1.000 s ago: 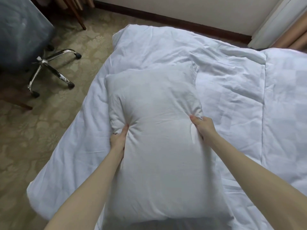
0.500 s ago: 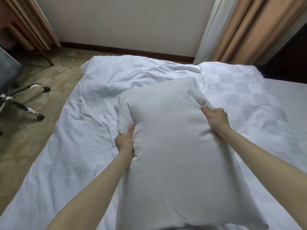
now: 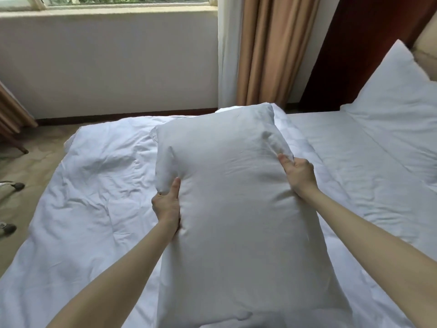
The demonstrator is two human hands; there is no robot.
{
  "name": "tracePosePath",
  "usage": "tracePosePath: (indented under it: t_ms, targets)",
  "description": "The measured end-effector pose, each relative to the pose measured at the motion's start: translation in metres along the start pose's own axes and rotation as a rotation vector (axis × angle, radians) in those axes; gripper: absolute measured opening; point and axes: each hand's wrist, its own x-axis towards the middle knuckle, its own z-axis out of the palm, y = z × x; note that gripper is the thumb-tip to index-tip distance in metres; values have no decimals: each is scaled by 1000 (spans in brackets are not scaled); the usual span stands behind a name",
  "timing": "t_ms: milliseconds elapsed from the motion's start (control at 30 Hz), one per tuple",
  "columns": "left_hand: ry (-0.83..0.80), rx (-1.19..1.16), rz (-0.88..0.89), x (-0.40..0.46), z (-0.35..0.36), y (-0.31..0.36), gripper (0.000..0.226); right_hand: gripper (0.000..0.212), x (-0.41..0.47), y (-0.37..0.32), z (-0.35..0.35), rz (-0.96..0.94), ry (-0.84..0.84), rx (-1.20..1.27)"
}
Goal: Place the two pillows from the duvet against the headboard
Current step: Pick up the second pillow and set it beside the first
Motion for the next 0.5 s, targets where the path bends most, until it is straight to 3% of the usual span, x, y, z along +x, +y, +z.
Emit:
tracePosePath:
  t_ms: [333, 500]
  targets:
    - [11, 36, -11, -156, 98, -45, 42, 48, -6, 120, -151, -29, -7, -35]
    - [-7, 55, -16, -212, 140, -60, 39, 58, 2, 157, -215, -1, 4, -45]
